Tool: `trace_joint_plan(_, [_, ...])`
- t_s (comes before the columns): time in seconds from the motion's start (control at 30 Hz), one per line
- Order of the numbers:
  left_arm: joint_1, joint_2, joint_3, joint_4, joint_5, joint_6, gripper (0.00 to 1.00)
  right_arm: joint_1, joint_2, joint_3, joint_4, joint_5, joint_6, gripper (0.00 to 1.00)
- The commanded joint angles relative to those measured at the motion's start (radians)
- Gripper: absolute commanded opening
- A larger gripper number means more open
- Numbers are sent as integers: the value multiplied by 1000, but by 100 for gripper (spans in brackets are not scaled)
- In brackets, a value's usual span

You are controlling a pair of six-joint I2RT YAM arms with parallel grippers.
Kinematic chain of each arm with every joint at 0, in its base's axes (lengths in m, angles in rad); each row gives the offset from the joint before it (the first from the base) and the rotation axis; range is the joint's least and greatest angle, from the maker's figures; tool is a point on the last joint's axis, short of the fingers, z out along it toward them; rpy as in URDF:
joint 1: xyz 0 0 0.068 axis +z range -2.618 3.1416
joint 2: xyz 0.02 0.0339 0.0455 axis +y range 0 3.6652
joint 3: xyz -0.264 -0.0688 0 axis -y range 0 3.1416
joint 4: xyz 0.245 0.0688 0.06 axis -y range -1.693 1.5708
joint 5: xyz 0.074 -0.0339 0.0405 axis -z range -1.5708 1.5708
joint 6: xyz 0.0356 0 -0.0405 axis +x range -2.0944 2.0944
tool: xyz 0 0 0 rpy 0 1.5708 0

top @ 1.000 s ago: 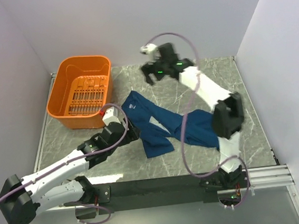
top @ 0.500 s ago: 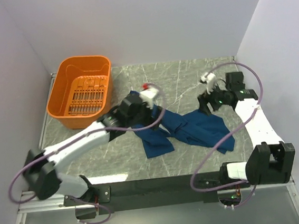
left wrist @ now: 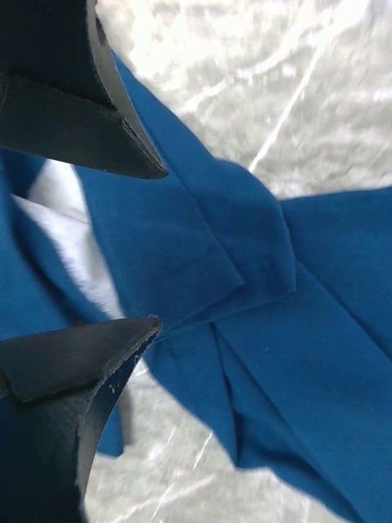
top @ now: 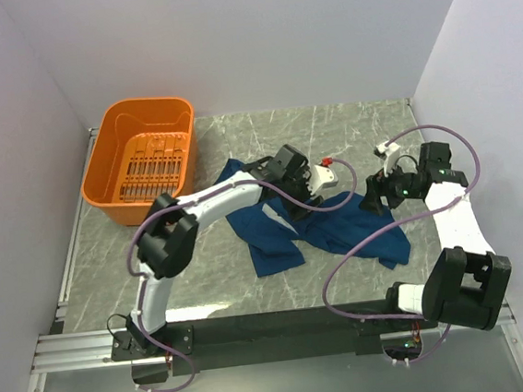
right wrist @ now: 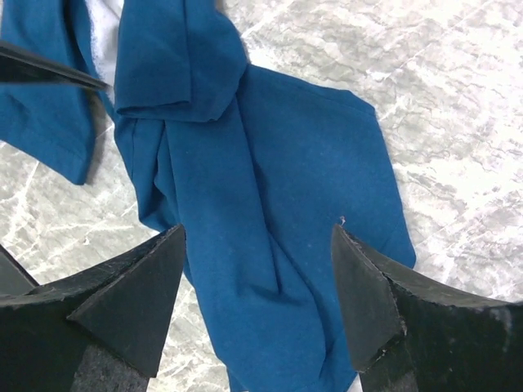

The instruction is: Fold and stack the t-shirts

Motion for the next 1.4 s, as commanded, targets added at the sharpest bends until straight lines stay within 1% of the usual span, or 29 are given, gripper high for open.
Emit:
trace_joint_plan(0.0, [1, 44, 89, -23, 51, 23, 73, -42, 22, 2, -22, -89, -42, 77])
trace_joint_plan(0.27, [0, 137, 158, 34, 43, -45, 72, -84, 68, 0, -48, -141, -82, 75])
trace_joint_plan(0.53, [-19, 193, 161, 60, -37, -79, 67, -102, 76, 5, -90, -179, -122, 74])
trace_joint_plan(0.73, [-28, 191, 138, 66, -40, -77, 63, -107, 86, 11, -108, -193, -135, 74])
trace_joint_plan(0.83, [-31, 197, 147, 63, -50, -85, 53, -108, 91, 16, -122, -199, -143, 73])
trace_joint_plan(0.93, [-29, 193, 161, 57, -53, -91, 25, -113, 87, 17, -130, -199, -146, 73])
trace_joint_plan(0.97, [-31, 187, 161, 58, -55, -97, 6, -114, 85, 17, -130, -199, -146, 73])
trace_joint_plan(1.0, [-29, 178, 158, 67, -61, -103, 1, -114, 80, 17, -130, -198, -146, 73])
trace_joint_plan(1.07, [-28, 132, 134, 86, -69, -119, 1, -114, 74, 16, -127, -193, -142, 73])
trace_joint_plan(1.2, [-20, -2, 52, 175, -61, -154, 0, -114, 77, 19, -128, -190, -140, 72])
trace_joint_plan(1.33, [4, -82, -43, 261, -11, -224, 0, -113, 80, 19, -128, -185, -140, 72])
trace_joint_plan(1.37, [17, -89, -49, 264, 20, -232, 0, -113, 83, 20, -133, -185, -145, 72])
